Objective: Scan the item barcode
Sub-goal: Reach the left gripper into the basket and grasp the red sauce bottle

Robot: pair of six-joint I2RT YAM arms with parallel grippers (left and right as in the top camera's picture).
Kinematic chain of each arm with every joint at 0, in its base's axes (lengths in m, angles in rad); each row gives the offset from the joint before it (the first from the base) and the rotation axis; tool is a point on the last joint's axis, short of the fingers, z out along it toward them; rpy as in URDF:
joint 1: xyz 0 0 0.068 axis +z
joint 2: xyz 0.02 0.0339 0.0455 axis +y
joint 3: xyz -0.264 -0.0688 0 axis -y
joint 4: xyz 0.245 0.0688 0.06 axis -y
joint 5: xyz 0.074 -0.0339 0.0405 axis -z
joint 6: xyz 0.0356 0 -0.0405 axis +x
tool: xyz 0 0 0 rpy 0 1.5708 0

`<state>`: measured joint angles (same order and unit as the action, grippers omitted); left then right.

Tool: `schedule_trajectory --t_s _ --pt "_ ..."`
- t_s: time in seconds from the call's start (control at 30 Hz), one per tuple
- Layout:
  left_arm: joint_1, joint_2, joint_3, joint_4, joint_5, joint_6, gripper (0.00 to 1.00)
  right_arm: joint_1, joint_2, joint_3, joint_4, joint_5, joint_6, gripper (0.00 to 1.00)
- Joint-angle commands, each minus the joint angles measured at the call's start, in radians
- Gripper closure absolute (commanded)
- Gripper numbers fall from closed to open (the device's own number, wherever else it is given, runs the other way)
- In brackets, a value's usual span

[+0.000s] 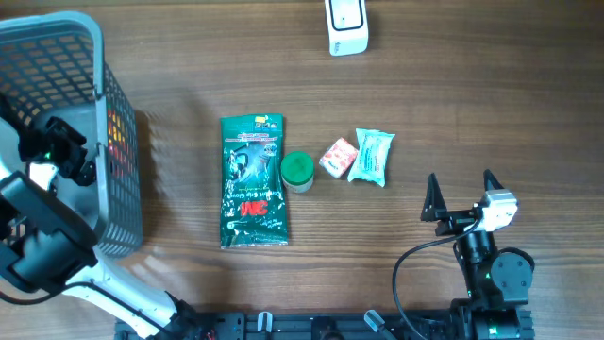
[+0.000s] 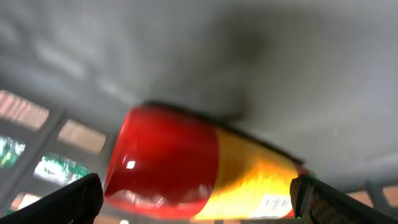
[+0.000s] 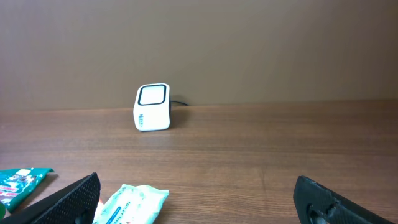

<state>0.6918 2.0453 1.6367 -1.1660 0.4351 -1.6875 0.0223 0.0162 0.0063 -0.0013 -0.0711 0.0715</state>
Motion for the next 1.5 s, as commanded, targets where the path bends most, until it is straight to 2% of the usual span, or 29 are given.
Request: schedule_trajectory --t_s 0.0,0.13,0.23,0.5,0.63,0.73,0.8,0.93,1.1,1.23,1.47 --pt "0.052 -0.021 0.000 -0.020 0.099 0.036 0.00 -0.001 0.002 -0.001 0.003 -0.005 0.010 0.00" --pt "0.045 -0.039 0.000 -0.008 0.095 0.029 0.00 -0.001 0.002 -0.001 0.003 -0.005 0.010 0.00" --pt "0.011 -0.039 0.000 0.006 0.061 -0.058 0.00 -0.001 0.002 -0.001 0.003 -0.005 0.010 0.00" --pt "-0.091 -0.037 0.000 0.014 -0.179 -0.312 0.00 -0.001 0.002 -0.001 0.003 -0.005 0.010 0.00" --pt "-0.114 -0.035 0.000 0.010 -0.403 -0.314 0.00 -0.001 0.002 -0.001 0.003 -0.005 0.010 0.00" --pt "-0.125 -0.033 0.000 0.009 -0.522 -0.309 0.00 -0.001 0.002 -0.001 0.003 -0.005 0.010 0.00" --pt "-0.125 -0.033 0.000 0.014 -0.563 -0.263 0.00 -0.001 0.002 -0.001 0.003 -0.005 0.010 0.00" --pt "-0.128 -0.033 0.000 0.084 -0.567 -0.152 0.00 -0.001 0.002 -0.001 0.003 -0.005 0.010 0.00" --pt "-0.140 -0.033 0.000 0.087 -0.513 -0.153 0.00 -0.001 0.002 -0.001 0.003 -0.005 0.010 0.00" --pt "-0.113 -0.082 0.000 0.086 -0.390 -0.151 0.00 -0.001 0.002 -0.001 0.003 -0.005 0.010 0.00" --pt "-0.108 -0.220 0.000 0.085 -0.377 -0.145 0.00 -0.001 0.002 -0.001 0.003 -0.005 0.010 0.00"
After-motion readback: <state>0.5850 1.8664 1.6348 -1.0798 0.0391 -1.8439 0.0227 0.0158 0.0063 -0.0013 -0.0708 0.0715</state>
